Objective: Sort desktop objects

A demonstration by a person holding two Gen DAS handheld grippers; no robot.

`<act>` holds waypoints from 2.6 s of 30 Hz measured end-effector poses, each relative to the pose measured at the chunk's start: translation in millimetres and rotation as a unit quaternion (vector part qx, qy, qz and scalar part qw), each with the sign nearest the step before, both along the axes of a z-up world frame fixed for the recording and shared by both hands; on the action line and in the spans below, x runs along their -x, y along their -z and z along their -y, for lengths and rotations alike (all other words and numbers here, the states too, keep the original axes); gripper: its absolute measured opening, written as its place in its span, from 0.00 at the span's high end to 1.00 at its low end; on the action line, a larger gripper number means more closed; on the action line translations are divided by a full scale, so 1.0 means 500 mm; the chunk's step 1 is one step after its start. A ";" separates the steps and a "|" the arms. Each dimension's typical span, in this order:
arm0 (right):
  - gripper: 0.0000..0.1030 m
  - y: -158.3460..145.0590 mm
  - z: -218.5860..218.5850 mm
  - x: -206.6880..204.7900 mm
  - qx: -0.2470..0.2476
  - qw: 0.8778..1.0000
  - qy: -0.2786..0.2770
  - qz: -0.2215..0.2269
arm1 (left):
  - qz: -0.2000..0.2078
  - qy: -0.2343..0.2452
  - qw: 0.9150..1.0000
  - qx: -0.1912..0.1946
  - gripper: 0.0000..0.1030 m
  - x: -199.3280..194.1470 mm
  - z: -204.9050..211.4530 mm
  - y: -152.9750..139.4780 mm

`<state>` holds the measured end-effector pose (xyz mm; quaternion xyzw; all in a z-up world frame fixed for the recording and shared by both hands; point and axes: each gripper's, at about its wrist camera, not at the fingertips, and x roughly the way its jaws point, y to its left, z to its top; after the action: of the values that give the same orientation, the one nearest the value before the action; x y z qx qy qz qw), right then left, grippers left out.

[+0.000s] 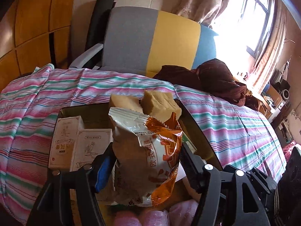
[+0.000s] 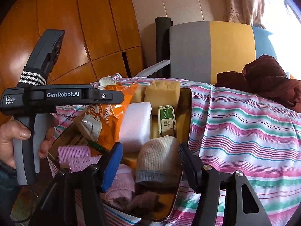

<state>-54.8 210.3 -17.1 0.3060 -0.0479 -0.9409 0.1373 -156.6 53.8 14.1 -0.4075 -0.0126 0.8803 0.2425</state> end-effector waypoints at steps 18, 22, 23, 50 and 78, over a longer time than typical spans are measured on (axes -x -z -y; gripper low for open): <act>0.39 -0.002 0.006 -0.010 -0.011 1.000 0.011 -0.006 | -0.129 -0.020 0.991 -0.014 0.31 -0.075 0.033 -0.089; 0.39 -0.012 0.007 -0.006 -0.024 0.999 0.018 -0.014 | -0.119 -0.018 0.993 0.018 0.34 -0.069 0.009 -0.069; 0.39 -0.011 0.006 -0.007 -0.024 0.999 0.018 -0.014 | -0.113 -0.020 0.993 0.023 0.34 -0.067 0.010 -0.062; 0.29 -0.039 0.020 -0.065 -0.042 0.997 0.057 -0.024 | -0.140 -0.114 0.983 -0.026 0.19 -0.196 0.102 -0.045; 0.00 -0.055 0.172 -0.155 -0.118 0.990 0.063 -0.042 | -0.118 -0.215 0.969 0.038 0.37 -0.352 0.205 -0.049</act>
<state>22.8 124.1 10.4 0.2771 0.0497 -0.9586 0.0429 19.6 -48.6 38.4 -0.2973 -0.0373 0.9535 0.0320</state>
